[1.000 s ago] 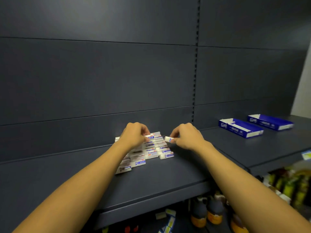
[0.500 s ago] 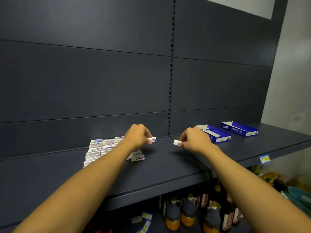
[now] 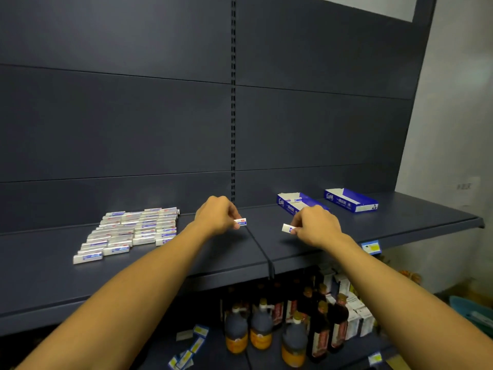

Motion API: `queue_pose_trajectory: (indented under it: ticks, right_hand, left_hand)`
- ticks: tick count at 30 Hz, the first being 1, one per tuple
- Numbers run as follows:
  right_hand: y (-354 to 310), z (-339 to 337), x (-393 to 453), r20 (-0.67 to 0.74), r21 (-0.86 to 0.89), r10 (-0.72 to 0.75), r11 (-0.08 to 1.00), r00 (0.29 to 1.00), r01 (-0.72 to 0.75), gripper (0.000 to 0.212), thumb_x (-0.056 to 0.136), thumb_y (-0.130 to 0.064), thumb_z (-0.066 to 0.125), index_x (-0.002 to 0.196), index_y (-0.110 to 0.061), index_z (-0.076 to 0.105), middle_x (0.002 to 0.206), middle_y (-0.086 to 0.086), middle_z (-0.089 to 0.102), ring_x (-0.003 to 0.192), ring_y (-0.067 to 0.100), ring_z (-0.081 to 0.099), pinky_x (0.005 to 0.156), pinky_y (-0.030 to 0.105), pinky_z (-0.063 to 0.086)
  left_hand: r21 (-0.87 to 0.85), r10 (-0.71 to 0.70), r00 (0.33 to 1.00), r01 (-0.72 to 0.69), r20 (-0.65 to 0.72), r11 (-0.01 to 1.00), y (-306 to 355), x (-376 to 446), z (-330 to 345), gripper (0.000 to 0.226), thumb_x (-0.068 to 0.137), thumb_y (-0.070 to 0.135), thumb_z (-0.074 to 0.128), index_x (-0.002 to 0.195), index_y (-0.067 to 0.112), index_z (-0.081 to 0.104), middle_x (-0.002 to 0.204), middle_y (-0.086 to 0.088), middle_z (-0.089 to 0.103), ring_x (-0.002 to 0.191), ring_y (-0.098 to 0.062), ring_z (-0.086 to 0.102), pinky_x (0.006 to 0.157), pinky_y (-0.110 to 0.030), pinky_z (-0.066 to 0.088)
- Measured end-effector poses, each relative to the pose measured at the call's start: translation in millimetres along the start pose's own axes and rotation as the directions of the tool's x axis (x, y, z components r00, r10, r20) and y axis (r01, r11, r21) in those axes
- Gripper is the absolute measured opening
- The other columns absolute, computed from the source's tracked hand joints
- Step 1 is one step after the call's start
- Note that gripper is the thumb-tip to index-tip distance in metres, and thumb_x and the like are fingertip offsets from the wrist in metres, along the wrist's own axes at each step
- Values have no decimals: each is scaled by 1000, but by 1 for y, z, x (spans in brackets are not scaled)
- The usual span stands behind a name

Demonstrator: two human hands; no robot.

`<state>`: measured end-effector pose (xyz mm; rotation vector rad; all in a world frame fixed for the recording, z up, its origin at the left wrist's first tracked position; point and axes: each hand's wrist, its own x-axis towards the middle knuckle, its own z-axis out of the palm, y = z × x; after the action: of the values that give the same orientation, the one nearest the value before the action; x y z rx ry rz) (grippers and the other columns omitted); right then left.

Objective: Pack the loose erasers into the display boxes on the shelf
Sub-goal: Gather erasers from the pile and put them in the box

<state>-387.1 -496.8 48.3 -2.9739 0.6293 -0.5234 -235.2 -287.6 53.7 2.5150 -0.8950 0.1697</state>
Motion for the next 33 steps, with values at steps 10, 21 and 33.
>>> queue_pose_trajectory:
  ticks: [10,21,33]
  right_hand:
    - [61,-6,34,-18,3,17,1000,1000,-17,24,89,-42,71,109,-29,73,114,2,66,101,23,64,78,36,56]
    - [112,12,136,-19,26,4,1000,1000,-3,26,93,-38,68,116,-26,72,112,2,71,96,20,66,76,34,57]
    - [148,40,231,-43,65,-53,996,998,56,21,94,-32,67,113,-25,72,108,-1,72,94,17,65,75,30,56]
  left_hand:
    - [20,71,997,-71,-31,997,71,47,24,20,80,30,84,100,27,80,97,5,74,92,-16,66,80,-38,57]
    - [-39,41,997,-43,-61,998,87,150,62,16,84,27,81,100,21,80,95,4,74,90,-15,67,84,-43,60]
    - [-146,26,996,-38,-80,989,91,248,100,12,84,18,82,96,17,81,94,0,77,88,-12,68,88,-38,59]
